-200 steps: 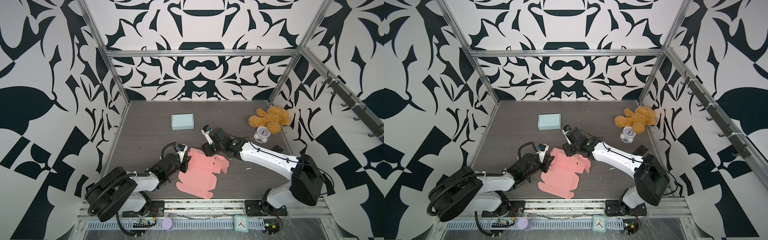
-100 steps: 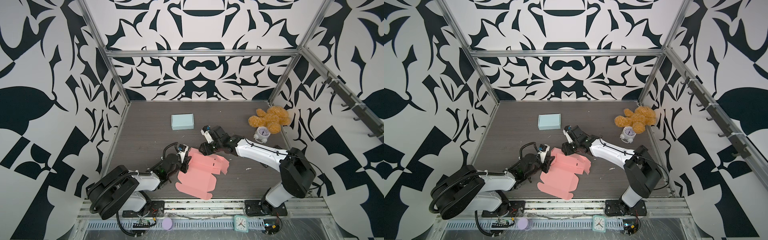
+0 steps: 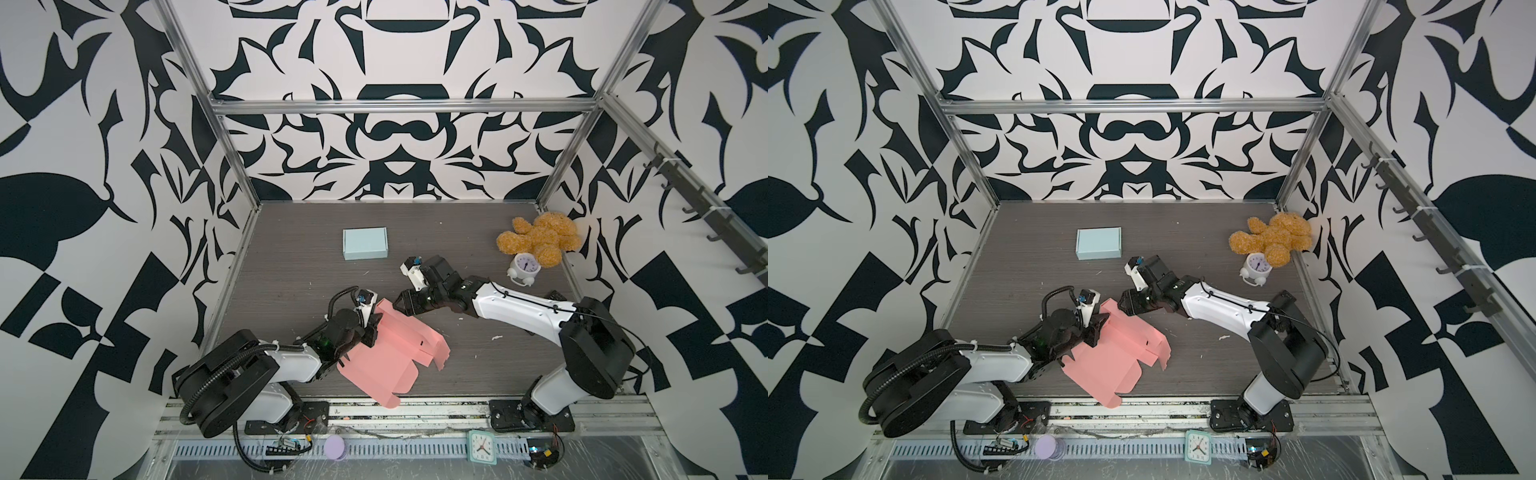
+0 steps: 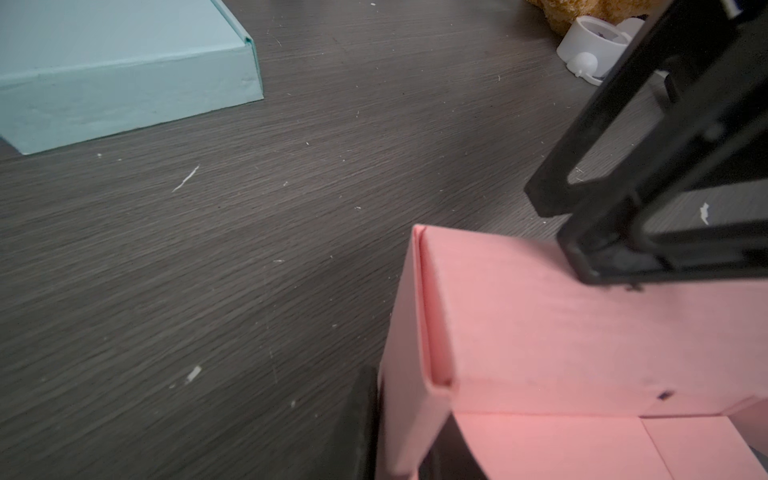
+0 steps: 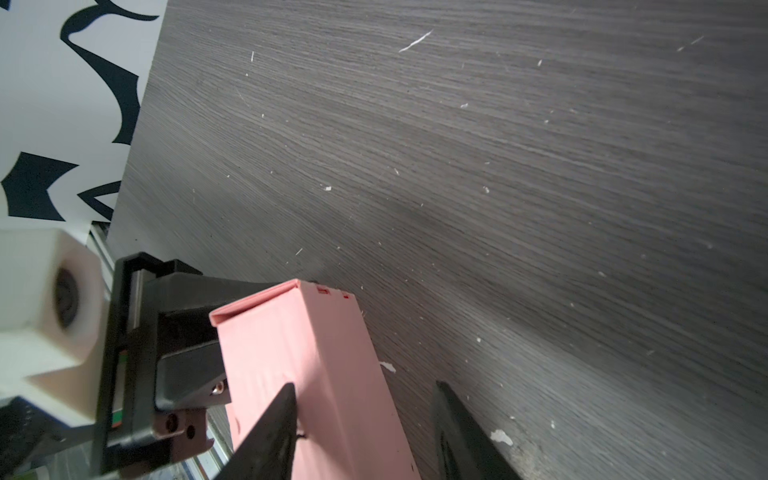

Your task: Fold the paper box

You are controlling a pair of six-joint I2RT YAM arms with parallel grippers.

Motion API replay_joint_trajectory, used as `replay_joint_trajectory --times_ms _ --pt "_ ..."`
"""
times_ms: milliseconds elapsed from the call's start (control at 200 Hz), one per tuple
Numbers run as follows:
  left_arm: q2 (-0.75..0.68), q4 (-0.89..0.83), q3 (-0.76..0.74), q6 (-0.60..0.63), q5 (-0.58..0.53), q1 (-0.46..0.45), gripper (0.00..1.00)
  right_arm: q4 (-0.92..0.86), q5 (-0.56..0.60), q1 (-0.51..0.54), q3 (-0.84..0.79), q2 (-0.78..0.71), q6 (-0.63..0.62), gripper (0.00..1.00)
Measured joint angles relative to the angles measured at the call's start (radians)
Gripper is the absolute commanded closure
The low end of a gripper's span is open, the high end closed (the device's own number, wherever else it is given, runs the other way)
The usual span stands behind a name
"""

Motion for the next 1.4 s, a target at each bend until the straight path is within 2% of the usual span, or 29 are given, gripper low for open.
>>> replay_joint_trajectory --times_ms 315,795,1200,1400 --pt "0.000 -0.004 -0.001 0.001 -0.042 -0.019 0.82 0.047 -0.056 0.053 -0.011 -0.001 0.053 0.51" --pt "-0.008 0.006 -0.024 -0.002 -0.061 -0.025 0.78 0.100 -0.018 0.101 -0.060 -0.027 0.107 0.60" --pt "-0.008 0.019 -0.032 0.000 -0.069 -0.027 0.87 0.123 0.017 0.117 -0.084 -0.060 0.144 0.62" --pt "-0.008 0.020 -0.032 -0.005 -0.076 -0.027 0.79 0.142 0.024 0.144 -0.101 -0.069 0.182 0.62"
